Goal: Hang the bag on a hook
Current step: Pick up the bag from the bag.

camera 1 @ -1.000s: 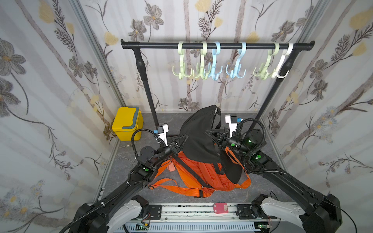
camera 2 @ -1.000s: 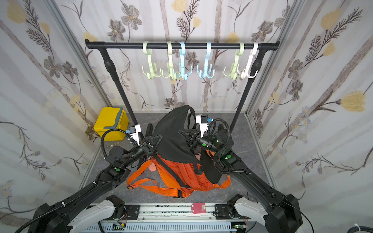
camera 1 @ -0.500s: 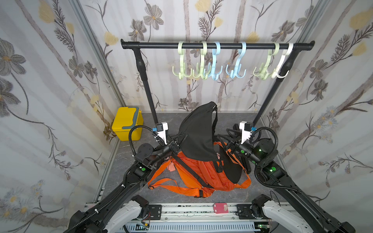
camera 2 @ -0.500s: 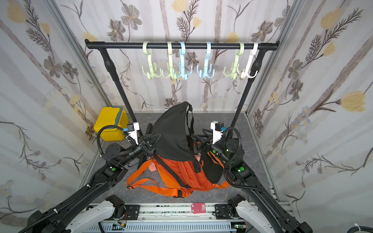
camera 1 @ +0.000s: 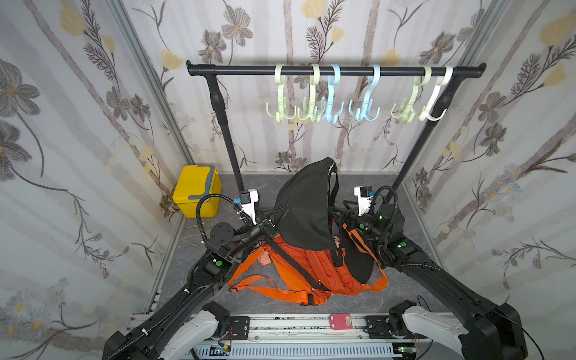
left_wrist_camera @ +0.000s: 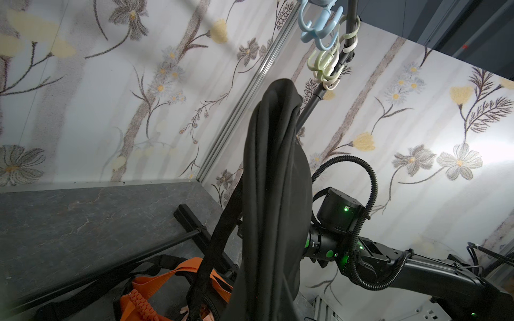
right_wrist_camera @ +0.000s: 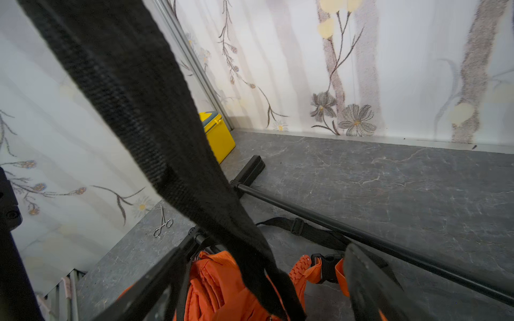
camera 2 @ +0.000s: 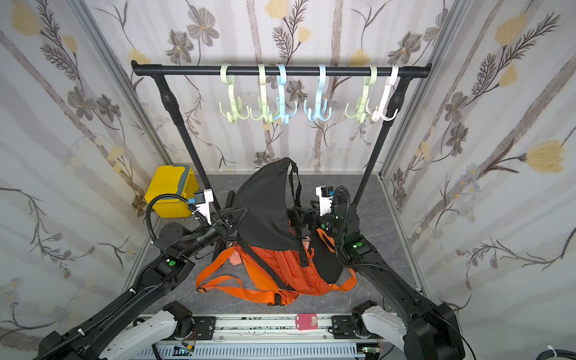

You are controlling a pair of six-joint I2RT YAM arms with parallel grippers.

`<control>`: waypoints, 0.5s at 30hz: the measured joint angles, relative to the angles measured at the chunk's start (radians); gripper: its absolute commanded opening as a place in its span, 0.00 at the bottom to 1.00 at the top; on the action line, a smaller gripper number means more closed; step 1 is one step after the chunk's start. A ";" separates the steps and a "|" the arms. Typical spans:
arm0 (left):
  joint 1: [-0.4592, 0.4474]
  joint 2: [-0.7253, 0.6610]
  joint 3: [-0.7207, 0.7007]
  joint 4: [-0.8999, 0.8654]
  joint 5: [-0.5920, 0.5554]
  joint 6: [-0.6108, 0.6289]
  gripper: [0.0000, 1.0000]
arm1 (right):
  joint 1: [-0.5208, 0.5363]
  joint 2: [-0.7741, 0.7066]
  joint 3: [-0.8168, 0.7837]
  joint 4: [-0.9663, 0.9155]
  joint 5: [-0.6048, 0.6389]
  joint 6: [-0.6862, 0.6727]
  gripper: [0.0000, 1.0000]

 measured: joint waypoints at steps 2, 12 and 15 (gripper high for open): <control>0.000 -0.002 0.000 0.000 0.000 0.000 0.00 | 0.000 0.032 0.008 0.023 -0.011 -0.004 0.89; 0.000 -0.015 -0.013 -0.003 -0.002 -0.002 0.00 | 0.002 0.134 0.067 0.130 -0.020 0.002 0.05; 0.000 -0.034 -0.017 -0.009 -0.012 -0.001 0.00 | 0.002 0.061 0.045 0.141 -0.002 0.019 0.00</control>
